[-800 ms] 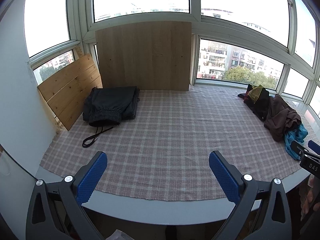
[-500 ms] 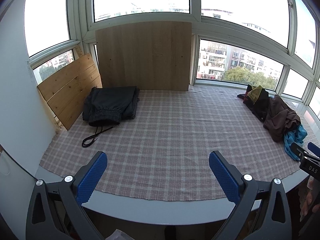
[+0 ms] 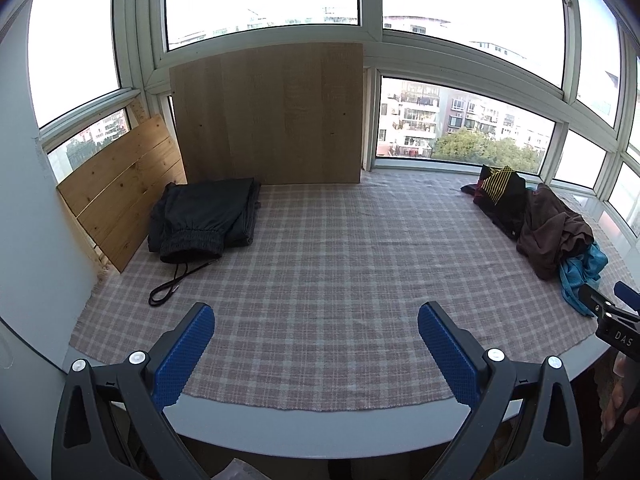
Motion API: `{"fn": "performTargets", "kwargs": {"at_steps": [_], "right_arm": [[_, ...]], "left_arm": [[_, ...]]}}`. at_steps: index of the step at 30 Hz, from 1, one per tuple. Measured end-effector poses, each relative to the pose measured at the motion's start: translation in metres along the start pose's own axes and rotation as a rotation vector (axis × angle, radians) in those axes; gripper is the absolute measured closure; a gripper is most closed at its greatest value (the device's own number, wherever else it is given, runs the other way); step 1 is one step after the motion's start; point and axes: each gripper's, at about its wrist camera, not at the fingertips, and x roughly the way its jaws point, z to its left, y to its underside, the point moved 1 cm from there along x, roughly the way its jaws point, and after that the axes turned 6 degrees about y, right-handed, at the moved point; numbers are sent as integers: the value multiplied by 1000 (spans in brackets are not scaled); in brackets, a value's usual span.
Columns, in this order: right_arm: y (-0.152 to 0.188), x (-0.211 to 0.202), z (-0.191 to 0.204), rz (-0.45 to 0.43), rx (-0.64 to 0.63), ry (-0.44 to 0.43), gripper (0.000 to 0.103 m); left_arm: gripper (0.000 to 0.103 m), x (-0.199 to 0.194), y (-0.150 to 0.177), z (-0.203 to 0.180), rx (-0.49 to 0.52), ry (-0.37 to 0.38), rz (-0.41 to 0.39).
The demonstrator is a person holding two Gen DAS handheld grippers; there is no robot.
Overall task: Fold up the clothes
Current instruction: 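Move both grippers toward the clothes pile on the plaid cloth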
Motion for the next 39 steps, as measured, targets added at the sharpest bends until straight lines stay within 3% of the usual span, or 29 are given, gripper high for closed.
{"fn": "performTargets", "kwargs": {"at_steps": [26,39], "right_arm": [[-5,9,-76,-13,175,192,0],[-7,15,-93,4,277,321,0]], "left_arm": [[0,49,-41,-94,214,217,7],[1,87,-65,-133,327,358,23]]}}
